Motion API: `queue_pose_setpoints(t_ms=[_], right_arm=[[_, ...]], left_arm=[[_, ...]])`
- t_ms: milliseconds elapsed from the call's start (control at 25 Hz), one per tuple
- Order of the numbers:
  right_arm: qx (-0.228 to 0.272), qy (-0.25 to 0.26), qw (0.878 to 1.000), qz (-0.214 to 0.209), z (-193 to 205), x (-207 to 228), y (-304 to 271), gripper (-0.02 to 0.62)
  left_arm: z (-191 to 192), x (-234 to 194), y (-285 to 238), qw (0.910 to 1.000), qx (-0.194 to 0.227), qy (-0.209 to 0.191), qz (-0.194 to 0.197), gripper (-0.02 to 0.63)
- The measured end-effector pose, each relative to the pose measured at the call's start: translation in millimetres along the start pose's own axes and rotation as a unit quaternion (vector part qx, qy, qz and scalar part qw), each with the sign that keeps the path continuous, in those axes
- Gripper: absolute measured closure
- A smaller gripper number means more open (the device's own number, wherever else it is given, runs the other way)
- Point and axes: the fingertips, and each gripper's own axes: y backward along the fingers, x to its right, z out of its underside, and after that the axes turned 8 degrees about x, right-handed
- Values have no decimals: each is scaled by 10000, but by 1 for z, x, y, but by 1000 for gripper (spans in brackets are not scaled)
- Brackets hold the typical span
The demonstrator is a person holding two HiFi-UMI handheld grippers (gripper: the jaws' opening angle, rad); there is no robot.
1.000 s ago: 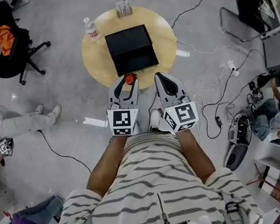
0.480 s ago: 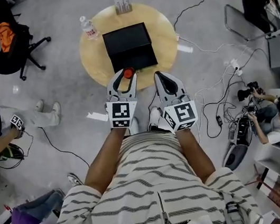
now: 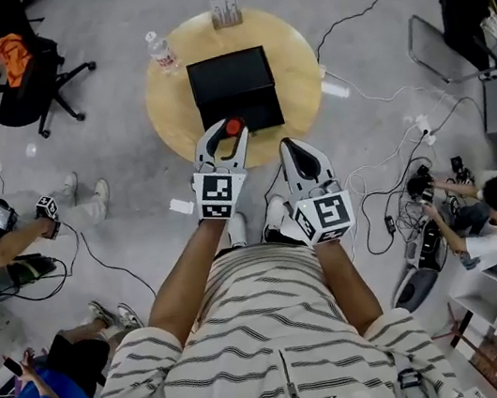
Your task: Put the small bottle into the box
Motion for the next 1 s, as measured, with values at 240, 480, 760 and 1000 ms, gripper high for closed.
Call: queue_pose_setpoints(t_ms=[240,480,760,1000], right_arm=[[-43,-44,10000,-19,5,6,-2,577],[-142,-102,9998,-11,12,10,1,577],[-256,-112,9996,-7,22,10,2,577],[-337,-138,9993,48,28,16,7,577]], left_arm=[[25,-12,-22,9991,-331,-179,-198,456],[45,-20,-37,9989,-395,-117,-214,456],[68,-23,-54,9984,-512,-80,-203,456],[87,-24,-69,9972,-693,107,-260,456]])
